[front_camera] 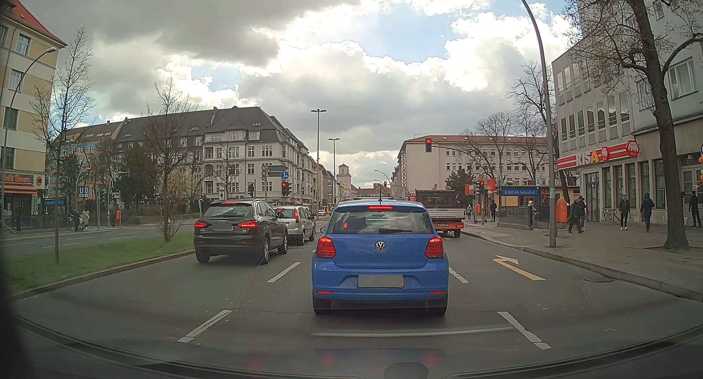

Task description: Follow the waypoints while adhering to traffic rules and regulations

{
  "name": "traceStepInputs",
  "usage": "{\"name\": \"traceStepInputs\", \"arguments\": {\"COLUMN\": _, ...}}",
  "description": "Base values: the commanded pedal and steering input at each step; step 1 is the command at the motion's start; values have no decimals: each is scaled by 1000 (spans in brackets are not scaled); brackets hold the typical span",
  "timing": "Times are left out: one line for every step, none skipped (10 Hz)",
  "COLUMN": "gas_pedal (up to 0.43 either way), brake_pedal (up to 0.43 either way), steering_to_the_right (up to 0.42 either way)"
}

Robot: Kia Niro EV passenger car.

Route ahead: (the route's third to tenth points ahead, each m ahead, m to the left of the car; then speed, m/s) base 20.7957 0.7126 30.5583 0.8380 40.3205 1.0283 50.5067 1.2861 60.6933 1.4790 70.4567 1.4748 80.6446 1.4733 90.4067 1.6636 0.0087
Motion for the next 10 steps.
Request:
{"name": "traceStepInputs", "arguments": {"gas_pedal": 0, "brake_pedal": 372, "steering_to_the_right": -1}}
{"name": "traceStepInputs", "arguments": {"gas_pedal": 0, "brake_pedal": 372, "steering_to_the_right": -1}}
{"name": "traceStepInputs", "arguments": {"gas_pedal": 0, "brake_pedal": 372, "steering_to_the_right": -1}}
{"name": "traceStepInputs", "arguments": {"gas_pedal": 0, "brake_pedal": 372, "steering_to_the_right": -1}}
{"name": "traceStepInputs", "arguments": {"gas_pedal": 0, "brake_pedal": 372, "steering_to_the_right": -1}}
{"name": "traceStepInputs", "arguments": {"gas_pedal": 0, "brake_pedal": 372, "steering_to_the_right": -1}}
{"name": "traceStepInputs", "arguments": {"gas_pedal": 0, "brake_pedal": 372, "steering_to_the_right": -1}}
{"name": "traceStepInputs", "arguments": {"gas_pedal": 0, "brake_pedal": 372, "steering_to_the_right": -1}}
{"name": "traceStepInputs", "arguments": {"gas_pedal": 0, "brake_pedal": 372, "steering_to_the_right": -1}}
{"name": "traceStepInputs", "arguments": {"gas_pedal": 0, "brake_pedal": 372, "steering_to_the_right": -1}}
